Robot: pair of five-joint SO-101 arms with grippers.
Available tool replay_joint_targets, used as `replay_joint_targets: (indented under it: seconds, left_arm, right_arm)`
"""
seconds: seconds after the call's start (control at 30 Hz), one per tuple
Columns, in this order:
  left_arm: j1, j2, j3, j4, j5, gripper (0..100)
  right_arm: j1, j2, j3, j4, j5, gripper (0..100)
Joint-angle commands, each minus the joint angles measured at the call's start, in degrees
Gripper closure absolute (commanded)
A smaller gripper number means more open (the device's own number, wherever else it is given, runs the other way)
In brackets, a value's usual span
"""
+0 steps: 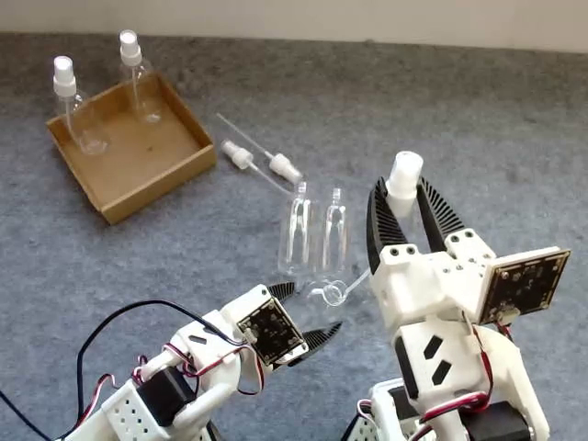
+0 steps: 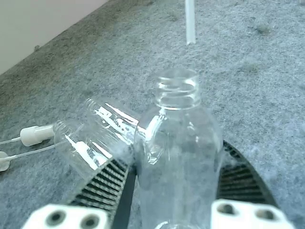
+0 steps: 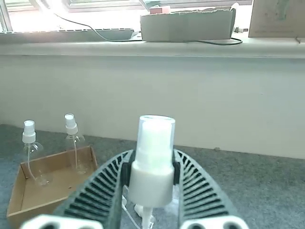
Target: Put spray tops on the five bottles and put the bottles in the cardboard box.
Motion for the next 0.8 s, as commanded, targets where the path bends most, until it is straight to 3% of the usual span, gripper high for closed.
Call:
replay_joint_targets:
  seconds: [0.0, 0.33, 0.77]
  left_arm:
    - [0.75, -0.4, 1.1, -0.26, 0.18, 90]
    - [0.75, -0.4, 1.1, -0.26, 0.18, 90]
    - [0.75, -0.4, 1.1, -0.35, 0.18, 90]
  right_arm:
    - [-1.89, -0.04, -0.22, -1.71, -0.53, 95.7]
    - [-3.21, -0.13, 8.13, -5.32, -0.53, 95.7]
    - [-3.21, -0.13, 8.31, -5.32, -0.53, 95.7]
